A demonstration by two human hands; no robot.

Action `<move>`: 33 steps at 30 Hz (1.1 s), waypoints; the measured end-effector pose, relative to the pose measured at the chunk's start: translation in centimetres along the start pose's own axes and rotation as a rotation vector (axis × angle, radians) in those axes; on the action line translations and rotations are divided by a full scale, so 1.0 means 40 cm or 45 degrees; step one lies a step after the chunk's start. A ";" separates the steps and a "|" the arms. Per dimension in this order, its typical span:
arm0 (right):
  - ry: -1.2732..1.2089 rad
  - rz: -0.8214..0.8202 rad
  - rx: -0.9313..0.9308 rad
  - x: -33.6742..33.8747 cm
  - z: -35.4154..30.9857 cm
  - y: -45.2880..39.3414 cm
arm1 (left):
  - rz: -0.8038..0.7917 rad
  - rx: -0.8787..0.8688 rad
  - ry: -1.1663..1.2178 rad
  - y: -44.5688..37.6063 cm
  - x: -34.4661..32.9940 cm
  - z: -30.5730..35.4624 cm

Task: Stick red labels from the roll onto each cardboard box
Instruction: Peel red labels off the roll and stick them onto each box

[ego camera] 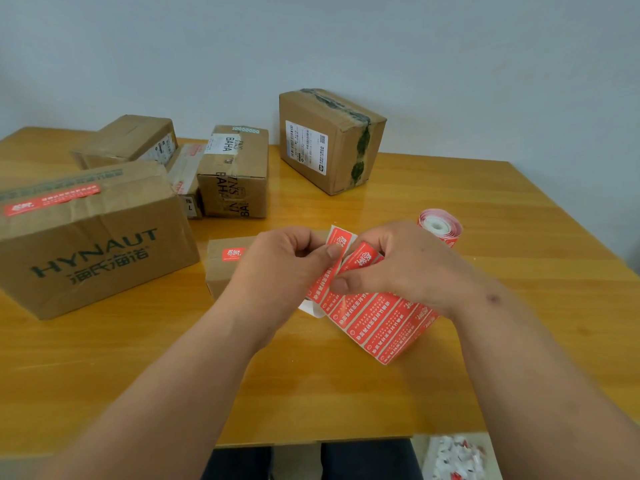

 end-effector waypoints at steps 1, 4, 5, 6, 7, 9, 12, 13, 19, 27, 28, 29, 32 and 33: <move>-0.023 -0.029 -0.025 -0.003 0.004 -0.001 | 0.014 -0.023 -0.024 0.000 -0.001 0.003; -0.044 -0.068 -0.062 -0.008 0.011 -0.005 | 0.047 -0.088 -0.096 0.002 -0.004 0.008; -0.046 -0.074 -0.071 -0.009 0.012 -0.007 | 0.057 -0.100 -0.111 0.003 -0.004 0.008; -0.043 -0.080 -0.080 -0.009 0.014 -0.008 | 0.067 -0.109 -0.124 0.004 -0.004 0.008; -0.035 -0.083 -0.083 -0.009 0.015 -0.009 | 0.076 -0.113 -0.133 0.005 -0.003 0.009; -0.007 -0.072 -0.077 -0.007 0.015 -0.009 | 0.090 -0.109 -0.136 0.005 -0.003 0.008; 0.068 -0.023 -0.030 -0.001 0.007 -0.009 | 0.117 -0.102 -0.150 0.003 -0.001 0.007; 0.095 -0.009 -0.014 -0.001 0.005 -0.009 | 0.124 -0.100 -0.153 0.003 0.000 0.006; 0.198 0.040 0.056 0.000 -0.007 -0.011 | 0.102 -0.023 -0.032 -0.003 -0.002 -0.009; 0.208 0.076 0.109 0.016 -0.016 -0.015 | -0.053 -0.023 -0.012 -0.006 0.003 -0.001; 0.166 0.098 0.114 0.023 -0.016 -0.016 | -0.042 -0.035 -0.011 -0.007 0.006 0.002; 0.107 0.117 0.107 0.032 -0.014 -0.015 | -0.031 -0.043 -0.006 -0.007 0.007 0.004; -0.075 0.030 0.028 0.045 0.000 -0.016 | -0.006 -0.067 0.007 -0.006 0.009 0.013; -0.161 -0.044 -0.020 0.040 0.007 -0.017 | -0.004 -0.075 0.011 -0.005 0.008 0.016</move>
Point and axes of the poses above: each hand's wrist, its own y-axis away from the middle knuckle, its own x-axis out of the back of the hand, z = x × y, the point moved 8 cm from there along -y, towards the middle knuckle, and after that the axes turned 8 degrees about z, right-handed, at the moved point
